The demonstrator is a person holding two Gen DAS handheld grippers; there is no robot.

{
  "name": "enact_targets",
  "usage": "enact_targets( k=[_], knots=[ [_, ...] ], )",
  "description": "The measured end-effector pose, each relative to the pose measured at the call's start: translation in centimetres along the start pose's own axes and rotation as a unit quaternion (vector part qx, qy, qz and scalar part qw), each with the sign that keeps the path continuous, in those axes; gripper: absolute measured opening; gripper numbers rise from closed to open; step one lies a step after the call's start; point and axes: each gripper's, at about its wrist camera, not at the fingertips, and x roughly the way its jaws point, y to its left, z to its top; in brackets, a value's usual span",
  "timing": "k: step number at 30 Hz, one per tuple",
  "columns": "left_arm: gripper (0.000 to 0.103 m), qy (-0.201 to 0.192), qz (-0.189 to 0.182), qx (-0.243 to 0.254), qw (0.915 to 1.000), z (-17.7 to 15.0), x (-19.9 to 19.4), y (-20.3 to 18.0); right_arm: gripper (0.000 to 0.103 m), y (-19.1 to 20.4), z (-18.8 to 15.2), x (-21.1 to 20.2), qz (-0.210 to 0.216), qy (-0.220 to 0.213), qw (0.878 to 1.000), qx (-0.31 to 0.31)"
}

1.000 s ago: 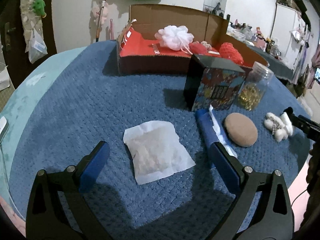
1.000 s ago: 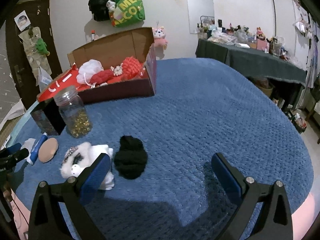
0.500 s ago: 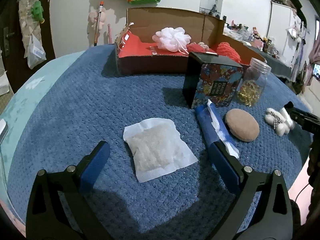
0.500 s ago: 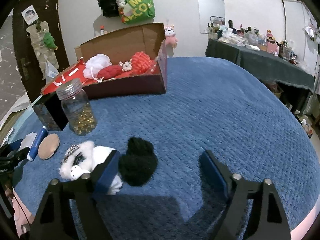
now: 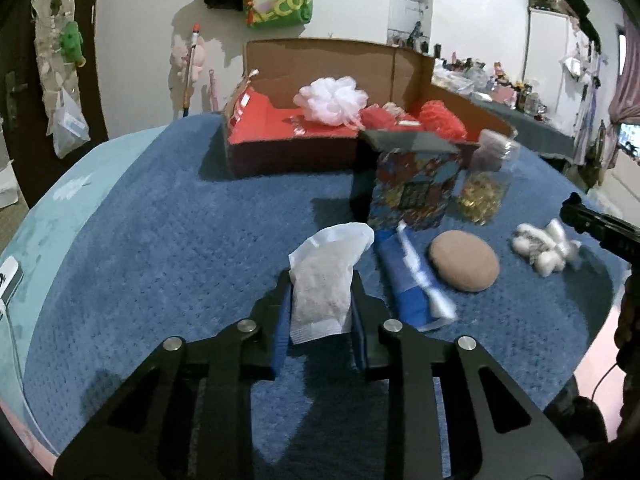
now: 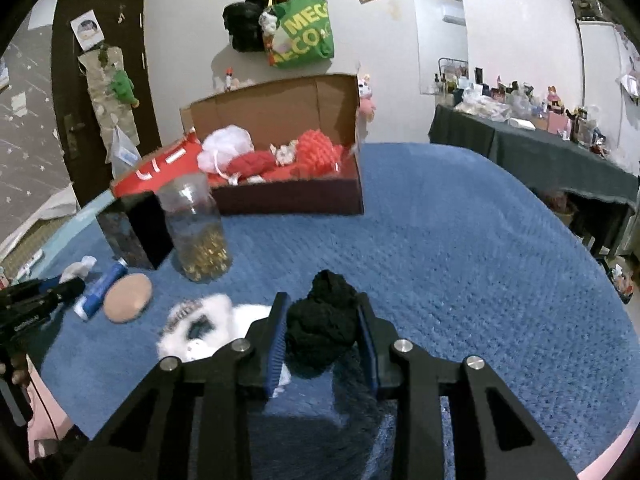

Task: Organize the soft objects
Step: 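Grasp the white paper sachet with the left tool while the right tool grasps the black pom-pom, then carry the sachet and pom-pom into the red box and open both tools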

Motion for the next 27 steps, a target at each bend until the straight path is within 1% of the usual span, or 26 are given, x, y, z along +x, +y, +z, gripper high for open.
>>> enact_targets(
  k=[6,14,27],
  knots=[
    [0.024,-0.015,-0.016,0.013,0.9997,0.7,-0.9,-1.1,0.034,1.1,0.5,-1.2,0.017,-0.011,1.0,-0.006],
    [0.024,-0.015,-0.027,0.018,0.9994,0.7,-1.3,-1.8,0.034,2.7,0.4,-1.3,0.039,-0.008,0.999,-0.016],
    [0.024,-0.014,-0.034,0.02,0.9991,0.6,-1.3,-2.0,0.034,3.2,0.3,-1.1,0.046,-0.004,0.999,-0.017]
  ],
)
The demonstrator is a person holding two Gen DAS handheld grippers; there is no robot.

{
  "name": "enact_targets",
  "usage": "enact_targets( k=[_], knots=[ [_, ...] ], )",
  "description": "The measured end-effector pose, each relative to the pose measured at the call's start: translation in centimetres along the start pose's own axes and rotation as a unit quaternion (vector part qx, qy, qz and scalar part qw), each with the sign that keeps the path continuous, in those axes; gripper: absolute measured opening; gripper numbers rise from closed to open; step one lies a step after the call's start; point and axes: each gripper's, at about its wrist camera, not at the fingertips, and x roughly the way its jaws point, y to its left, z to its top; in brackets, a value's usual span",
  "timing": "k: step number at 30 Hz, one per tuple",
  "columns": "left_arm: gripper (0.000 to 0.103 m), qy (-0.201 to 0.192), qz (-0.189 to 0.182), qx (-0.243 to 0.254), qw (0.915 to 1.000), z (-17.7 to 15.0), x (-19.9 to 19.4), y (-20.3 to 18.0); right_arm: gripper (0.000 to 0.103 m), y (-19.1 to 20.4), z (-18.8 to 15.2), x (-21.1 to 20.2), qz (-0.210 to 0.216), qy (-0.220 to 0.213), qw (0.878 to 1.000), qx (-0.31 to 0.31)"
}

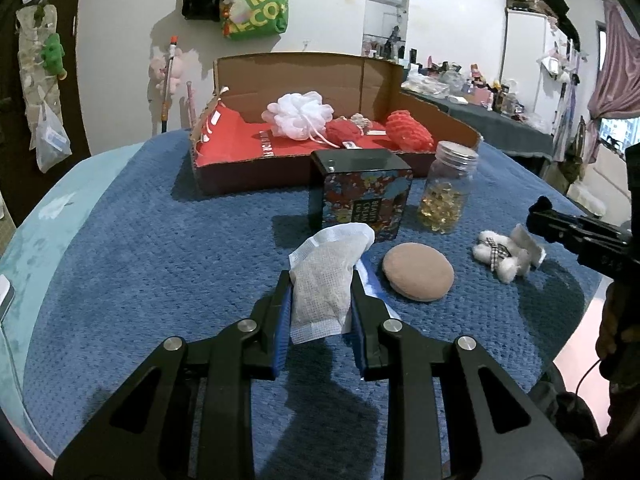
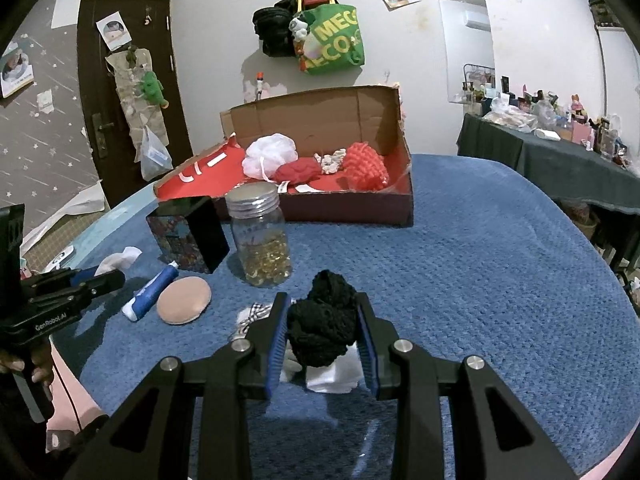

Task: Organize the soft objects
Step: 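Carry the sachet and pom-pom into the red box and open both tools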

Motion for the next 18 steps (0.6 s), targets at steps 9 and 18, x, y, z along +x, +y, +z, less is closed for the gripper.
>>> enact_targets(
  k=[9,18],
  knots=[
    [0.024,-0.002,-0.022,0.009,0.9997,-0.1,-0.3,-1.3,0.034,1.6,0.0,0.2,0.023,0.004,1.0,-0.01],
    [0.024,-0.007,-0.038,0.016,0.9991,0.6,-0.8,-2.2,0.034,3.1,0.3,0.3,0.04,0.005,0.999,-0.021]
  ],
)
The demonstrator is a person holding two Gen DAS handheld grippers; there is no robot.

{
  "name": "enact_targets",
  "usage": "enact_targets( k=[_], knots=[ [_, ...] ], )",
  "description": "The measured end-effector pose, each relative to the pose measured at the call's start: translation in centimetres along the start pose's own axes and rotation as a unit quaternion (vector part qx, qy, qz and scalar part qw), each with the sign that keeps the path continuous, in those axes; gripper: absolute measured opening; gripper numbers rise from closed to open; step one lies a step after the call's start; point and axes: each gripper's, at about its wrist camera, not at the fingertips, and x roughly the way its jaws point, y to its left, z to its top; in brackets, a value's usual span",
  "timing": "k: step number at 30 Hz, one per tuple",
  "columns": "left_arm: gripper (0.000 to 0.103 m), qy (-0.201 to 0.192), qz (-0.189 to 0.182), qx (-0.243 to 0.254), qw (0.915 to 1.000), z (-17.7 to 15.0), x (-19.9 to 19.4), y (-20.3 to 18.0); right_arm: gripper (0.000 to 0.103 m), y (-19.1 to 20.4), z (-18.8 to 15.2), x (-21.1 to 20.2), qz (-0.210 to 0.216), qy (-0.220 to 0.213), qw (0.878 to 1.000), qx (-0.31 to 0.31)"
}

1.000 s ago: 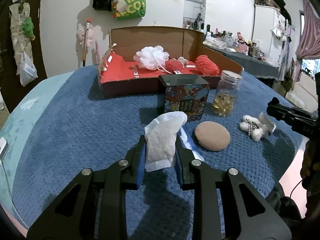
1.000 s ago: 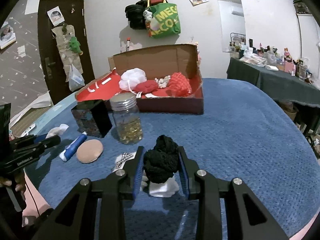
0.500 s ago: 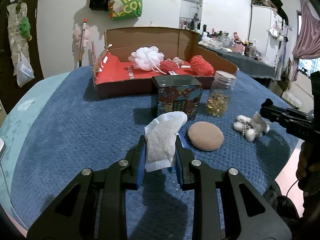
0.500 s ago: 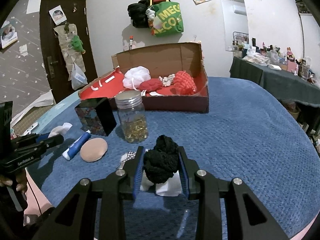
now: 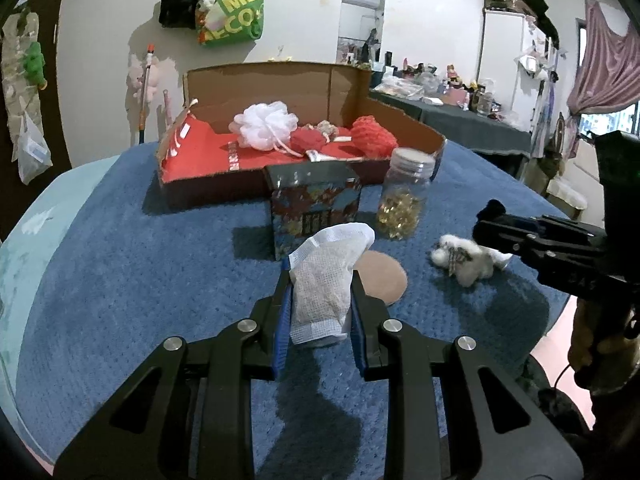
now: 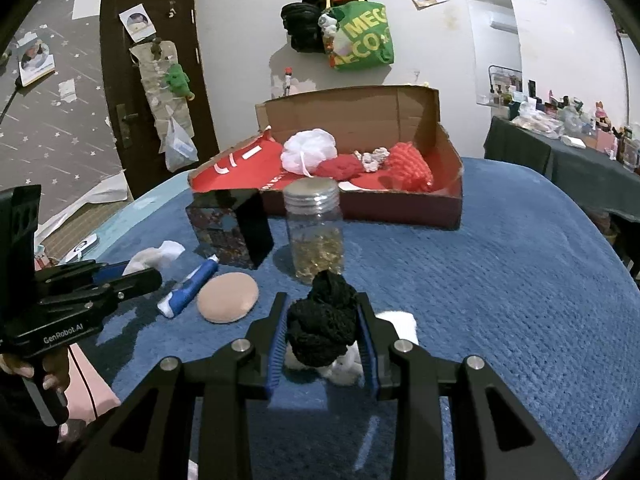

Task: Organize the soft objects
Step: 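Carry the sachet and pom-pom into the red box and open both tools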

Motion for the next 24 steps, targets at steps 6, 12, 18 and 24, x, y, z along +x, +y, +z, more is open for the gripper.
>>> enact_targets(
  k=[6,12,18,24],
  knots=[
    [0.024,-0.015,-0.006,0.004,0.9999,2.1,-0.4,-0.1,0.034,0.6,1.9,-0.1,0.006,-0.01,1.0,-0.007],
    [0.024,-0.029,-0.008,0.006,0.9995,5.0,-0.2,0.5,0.034,0.5,5.1,0.3,0.007,-0.021,1.0,-0.016],
    [0.024,-0.03,-0.01,0.017,0.9993,8.2,1.2,1.1,0.034,0.0,8.5,1.6,0.014,-0.026,0.999,-0.026],
    [0.024,0.007,-0.036,0.03,0.9989,11.4,4.7,2.1,0.034,-0.6,11.6,5.0,0.031,0.002,0.999,-0.044]
  ],
)
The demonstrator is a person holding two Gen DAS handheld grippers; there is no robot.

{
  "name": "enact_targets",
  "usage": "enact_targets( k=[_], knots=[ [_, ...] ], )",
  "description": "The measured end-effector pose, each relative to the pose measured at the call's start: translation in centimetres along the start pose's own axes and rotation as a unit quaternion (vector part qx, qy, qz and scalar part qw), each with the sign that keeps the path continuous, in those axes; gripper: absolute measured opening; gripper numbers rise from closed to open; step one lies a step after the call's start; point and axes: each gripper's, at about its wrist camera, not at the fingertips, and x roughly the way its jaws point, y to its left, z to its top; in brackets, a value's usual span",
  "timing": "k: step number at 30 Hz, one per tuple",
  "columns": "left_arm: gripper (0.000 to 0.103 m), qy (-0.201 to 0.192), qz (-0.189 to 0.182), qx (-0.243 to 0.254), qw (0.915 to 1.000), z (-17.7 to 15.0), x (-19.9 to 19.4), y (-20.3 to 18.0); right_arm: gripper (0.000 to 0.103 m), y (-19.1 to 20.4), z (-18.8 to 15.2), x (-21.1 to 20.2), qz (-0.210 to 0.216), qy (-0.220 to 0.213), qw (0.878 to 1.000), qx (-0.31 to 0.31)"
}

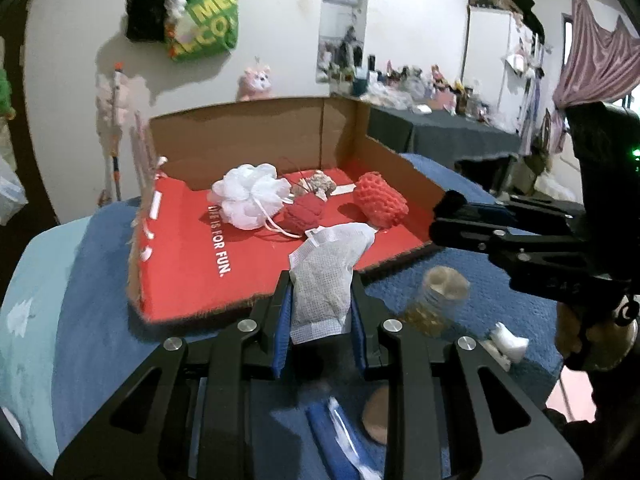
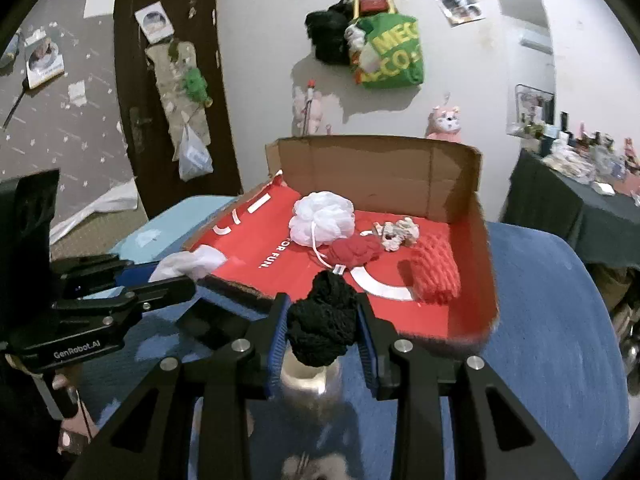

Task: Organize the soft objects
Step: 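Carry the sachet and pom-pom into the red box and open both tools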

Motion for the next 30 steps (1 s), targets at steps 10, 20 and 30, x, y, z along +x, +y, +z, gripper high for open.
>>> enact_targets(
  k=[10,20,30],
  knots=[
    [0.024,0.1,-0.022,0.02,0.9946,3.4,7.8,2.1,0.034,-3.1,3.2,9.0,0.028,0.117,0.993,0.001],
    [0.024,0.181,-0.023,0.021,0.983,3.8,13.5,3.4,0.034,-4.6,3.7,14.9,0.024,0.211,0.977,-0.006],
    [0.024,0.209,-0.027,0.01,0.9776,3.1,15.2,4.0,0.035,-4.7,2.9,16.6,0.014,0.246,0.969,-0.023]
  ],
)
